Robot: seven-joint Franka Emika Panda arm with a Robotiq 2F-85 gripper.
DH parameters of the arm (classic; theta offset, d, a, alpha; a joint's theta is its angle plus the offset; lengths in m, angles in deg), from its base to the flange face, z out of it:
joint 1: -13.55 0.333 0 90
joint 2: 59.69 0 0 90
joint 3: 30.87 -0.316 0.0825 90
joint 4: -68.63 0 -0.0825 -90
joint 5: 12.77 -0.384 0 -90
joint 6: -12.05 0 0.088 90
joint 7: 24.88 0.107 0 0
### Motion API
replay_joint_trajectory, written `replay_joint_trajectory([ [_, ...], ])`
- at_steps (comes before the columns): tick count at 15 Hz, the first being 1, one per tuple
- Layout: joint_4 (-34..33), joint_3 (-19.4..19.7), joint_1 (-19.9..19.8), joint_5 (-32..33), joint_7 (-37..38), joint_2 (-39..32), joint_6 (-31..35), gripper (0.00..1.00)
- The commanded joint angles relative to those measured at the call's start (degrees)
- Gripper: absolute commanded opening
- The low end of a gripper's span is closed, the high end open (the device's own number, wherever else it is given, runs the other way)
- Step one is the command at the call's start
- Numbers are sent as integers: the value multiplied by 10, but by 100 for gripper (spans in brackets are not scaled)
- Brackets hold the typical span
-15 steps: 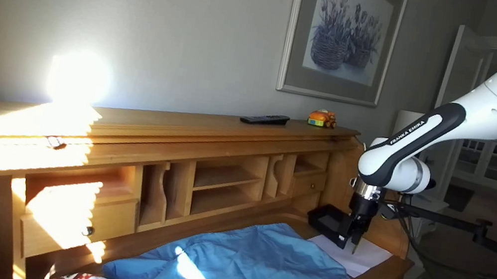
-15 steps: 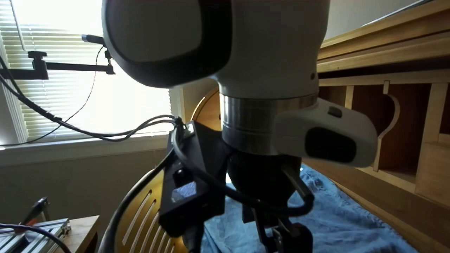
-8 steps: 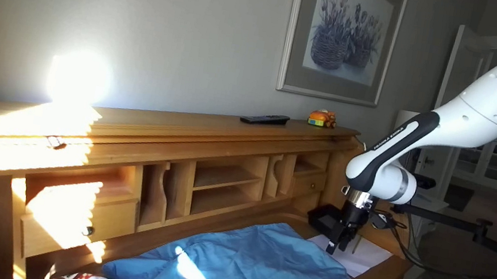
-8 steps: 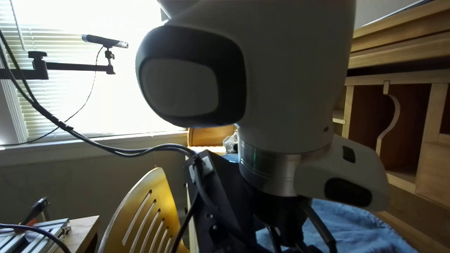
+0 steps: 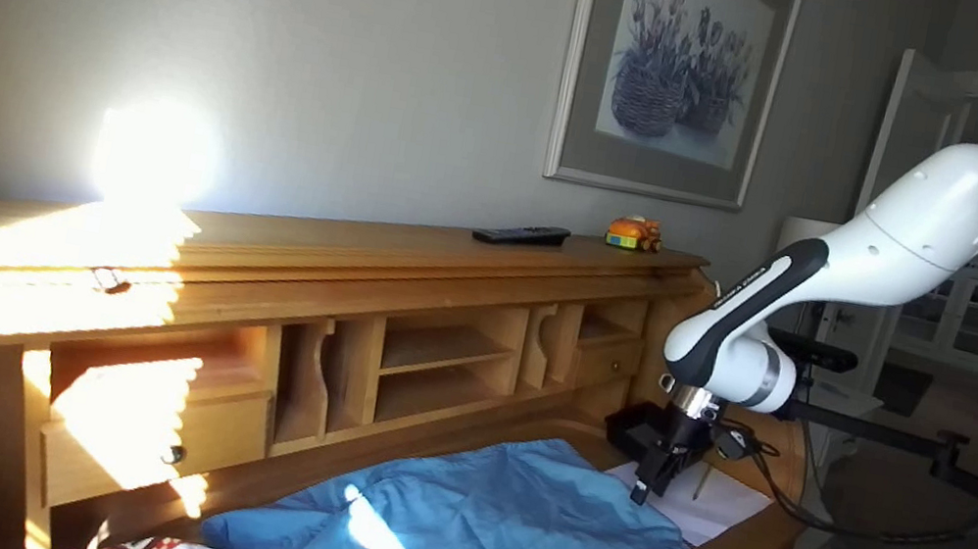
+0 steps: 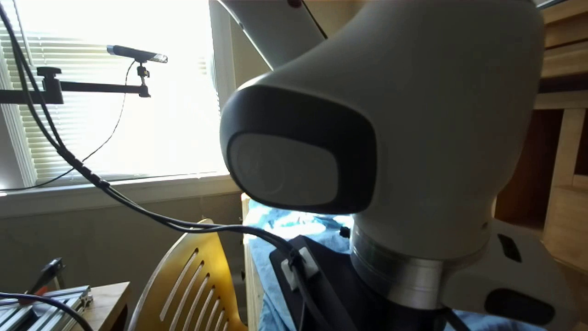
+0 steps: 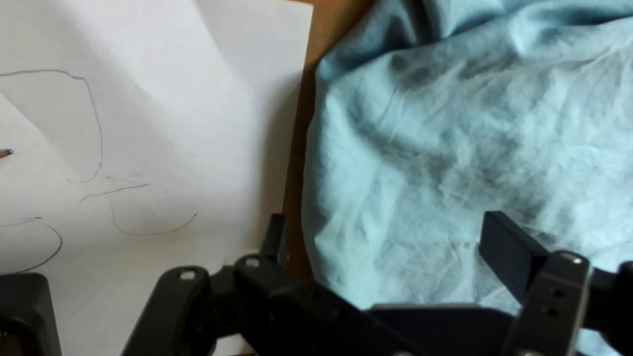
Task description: Fold the blue cloth in half
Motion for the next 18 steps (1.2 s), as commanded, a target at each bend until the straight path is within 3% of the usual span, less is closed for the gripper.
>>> replay_joint_trajectory([
  [1,-32,-32,-29,-19,-25,-37,16,100],
  [6,-58,-51,-45,-14,-8,-66,18,100],
  [8,-63,-52,-45,-6,1,-72,17,72],
  [18,-65,-62,-46,-4,14,-75,8,2],
])
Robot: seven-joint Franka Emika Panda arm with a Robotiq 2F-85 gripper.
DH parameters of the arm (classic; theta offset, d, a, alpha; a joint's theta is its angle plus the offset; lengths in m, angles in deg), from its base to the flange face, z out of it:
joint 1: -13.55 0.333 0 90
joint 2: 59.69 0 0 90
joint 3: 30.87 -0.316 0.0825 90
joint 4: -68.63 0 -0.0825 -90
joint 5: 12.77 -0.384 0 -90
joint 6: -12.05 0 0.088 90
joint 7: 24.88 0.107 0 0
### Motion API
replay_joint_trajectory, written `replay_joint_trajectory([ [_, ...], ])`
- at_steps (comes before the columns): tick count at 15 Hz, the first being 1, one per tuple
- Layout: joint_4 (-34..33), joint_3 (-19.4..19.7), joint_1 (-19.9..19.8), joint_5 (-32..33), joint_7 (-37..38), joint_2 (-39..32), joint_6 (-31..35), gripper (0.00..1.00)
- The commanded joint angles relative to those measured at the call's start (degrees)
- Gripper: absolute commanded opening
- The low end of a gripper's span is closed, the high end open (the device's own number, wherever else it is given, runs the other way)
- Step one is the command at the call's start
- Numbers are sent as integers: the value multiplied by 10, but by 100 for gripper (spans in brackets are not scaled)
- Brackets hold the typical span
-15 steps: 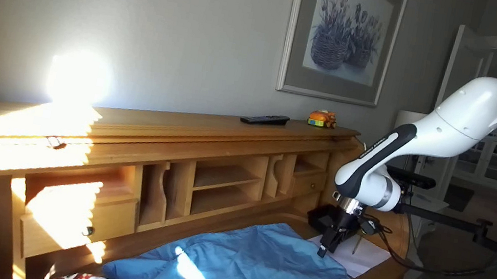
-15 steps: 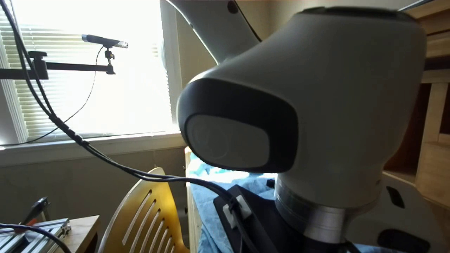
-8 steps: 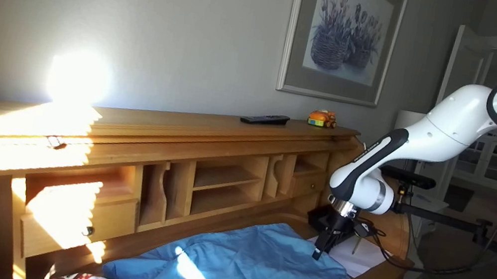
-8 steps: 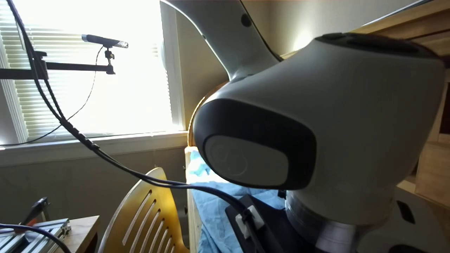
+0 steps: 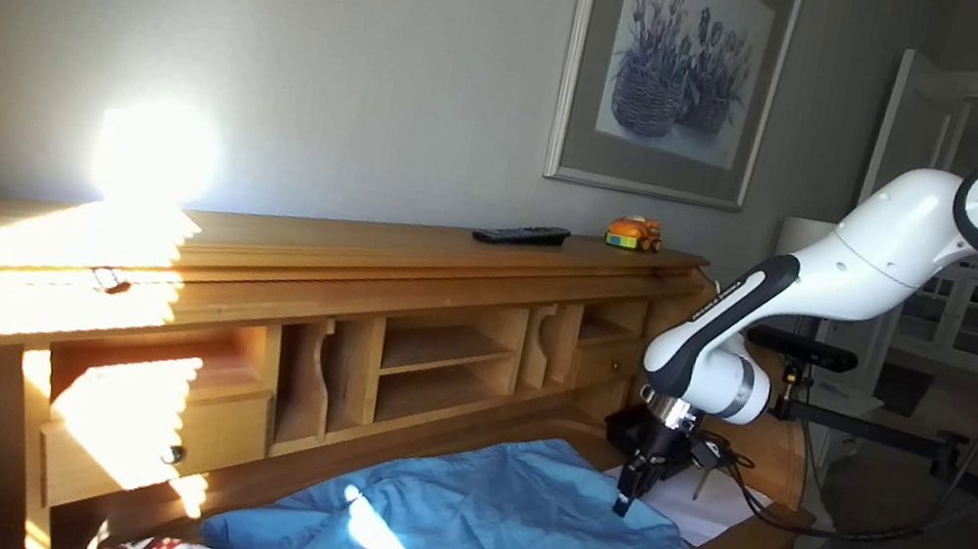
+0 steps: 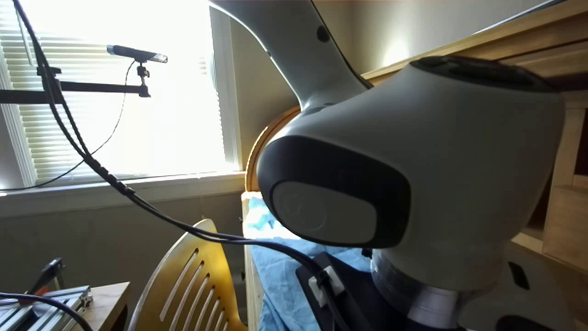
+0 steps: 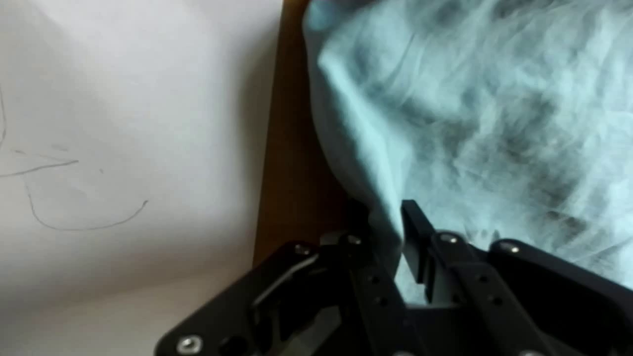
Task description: Fold the blue cloth in half
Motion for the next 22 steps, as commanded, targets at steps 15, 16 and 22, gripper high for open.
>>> replay_joint_trajectory([
  [15,25,6,22,45,19,138,-71,0],
  [16,28,7,31,49,14,155,-77,0],
  [22,41,4,117,105,37,224,-111,0],
])
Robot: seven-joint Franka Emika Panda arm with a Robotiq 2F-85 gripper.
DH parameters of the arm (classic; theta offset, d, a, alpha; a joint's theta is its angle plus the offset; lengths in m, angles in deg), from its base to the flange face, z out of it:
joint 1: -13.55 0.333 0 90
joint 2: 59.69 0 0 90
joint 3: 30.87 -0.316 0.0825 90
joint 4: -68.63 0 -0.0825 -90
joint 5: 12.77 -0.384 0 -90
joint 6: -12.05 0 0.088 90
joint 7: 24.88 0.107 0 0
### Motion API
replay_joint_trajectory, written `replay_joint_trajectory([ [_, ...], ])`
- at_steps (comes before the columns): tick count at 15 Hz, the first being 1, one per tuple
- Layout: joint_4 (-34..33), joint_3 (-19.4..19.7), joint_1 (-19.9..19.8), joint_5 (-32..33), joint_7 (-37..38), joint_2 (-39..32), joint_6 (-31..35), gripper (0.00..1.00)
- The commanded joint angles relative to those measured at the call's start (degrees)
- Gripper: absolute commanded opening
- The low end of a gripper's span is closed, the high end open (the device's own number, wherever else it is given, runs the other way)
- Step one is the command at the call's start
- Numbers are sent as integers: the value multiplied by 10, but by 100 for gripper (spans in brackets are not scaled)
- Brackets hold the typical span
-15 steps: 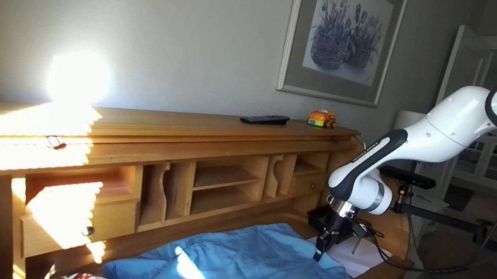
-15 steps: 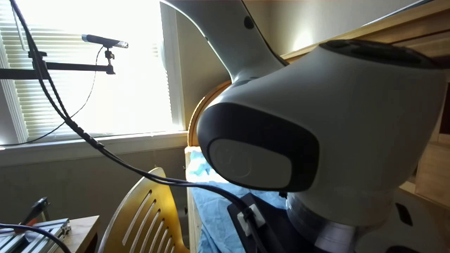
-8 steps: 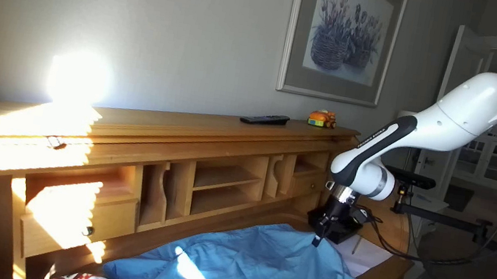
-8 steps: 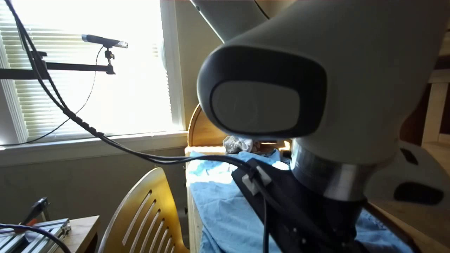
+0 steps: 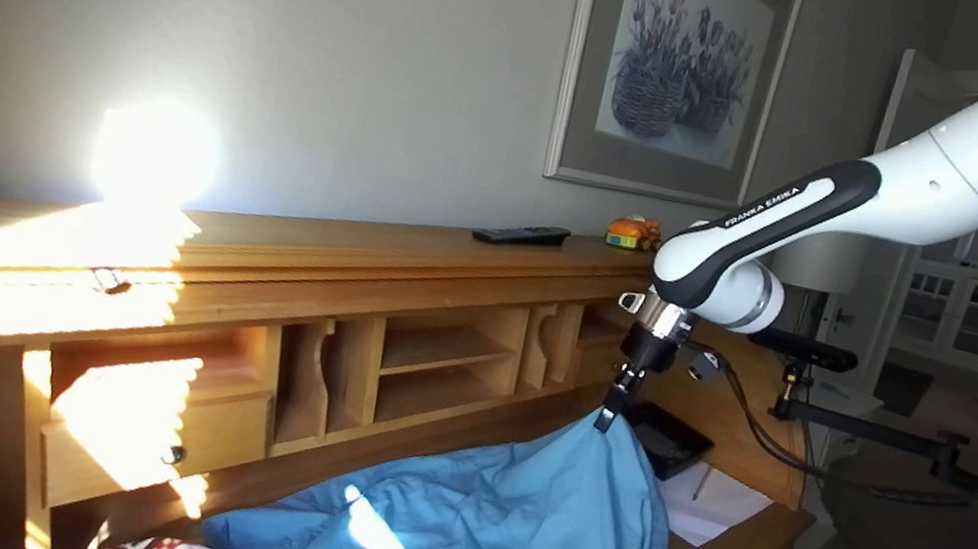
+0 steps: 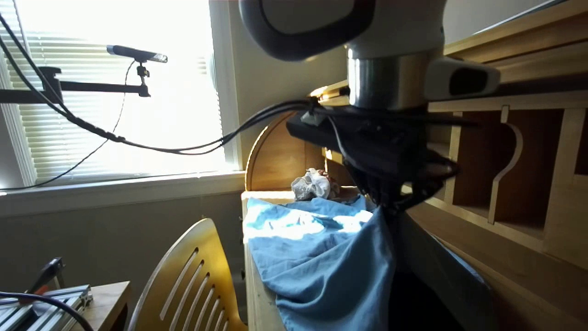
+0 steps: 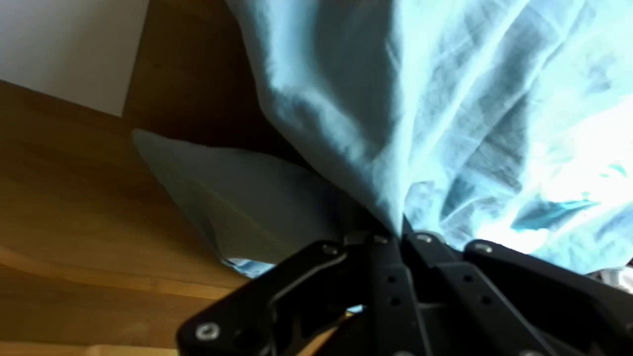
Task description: Fold the blue cloth in half
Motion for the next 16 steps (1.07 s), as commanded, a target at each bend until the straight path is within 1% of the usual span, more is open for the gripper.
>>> replay_joint_trajectory([
  [1,35,4,57,55,34,44,-9,0],
  [3,44,-2,88,86,52,52,-5,0],
  [6,41,-11,127,131,81,49,-3,0],
  [11,4,-32,175,190,131,35,-6,0],
  [16,-51,-51,209,250,174,5,-8,0],
])
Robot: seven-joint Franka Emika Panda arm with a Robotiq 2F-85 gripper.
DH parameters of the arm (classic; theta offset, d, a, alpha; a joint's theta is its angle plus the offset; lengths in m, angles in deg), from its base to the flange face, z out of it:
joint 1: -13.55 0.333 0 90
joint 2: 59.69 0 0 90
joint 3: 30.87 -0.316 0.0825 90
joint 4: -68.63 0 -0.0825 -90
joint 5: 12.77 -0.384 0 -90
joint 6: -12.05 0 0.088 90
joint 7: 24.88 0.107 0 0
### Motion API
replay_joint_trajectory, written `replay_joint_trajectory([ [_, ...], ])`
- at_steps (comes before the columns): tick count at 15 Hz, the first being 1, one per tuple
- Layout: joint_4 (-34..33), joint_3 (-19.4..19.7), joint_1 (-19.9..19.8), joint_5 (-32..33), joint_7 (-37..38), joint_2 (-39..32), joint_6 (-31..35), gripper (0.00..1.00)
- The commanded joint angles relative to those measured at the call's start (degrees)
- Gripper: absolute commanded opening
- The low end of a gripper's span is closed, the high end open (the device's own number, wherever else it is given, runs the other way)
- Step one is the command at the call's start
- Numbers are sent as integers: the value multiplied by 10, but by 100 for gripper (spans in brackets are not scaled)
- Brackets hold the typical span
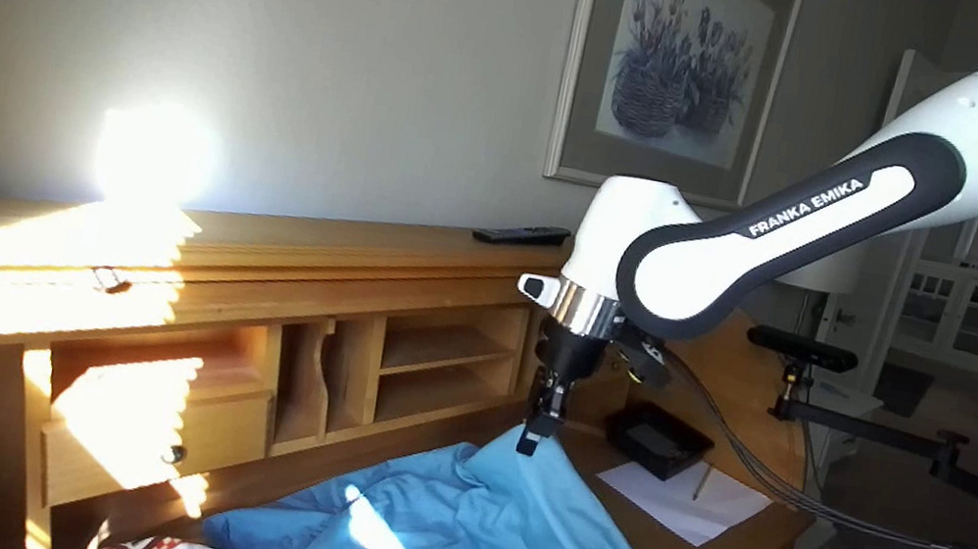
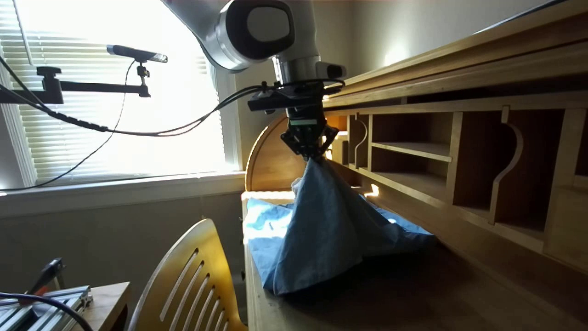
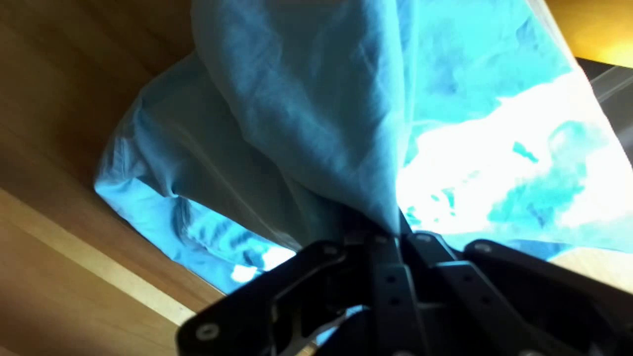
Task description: Fold the blue cloth in half
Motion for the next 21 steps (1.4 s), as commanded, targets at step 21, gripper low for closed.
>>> replay_joint_trajectory([
  [21,-242,-115,57,44,-70,-260,67,0],
])
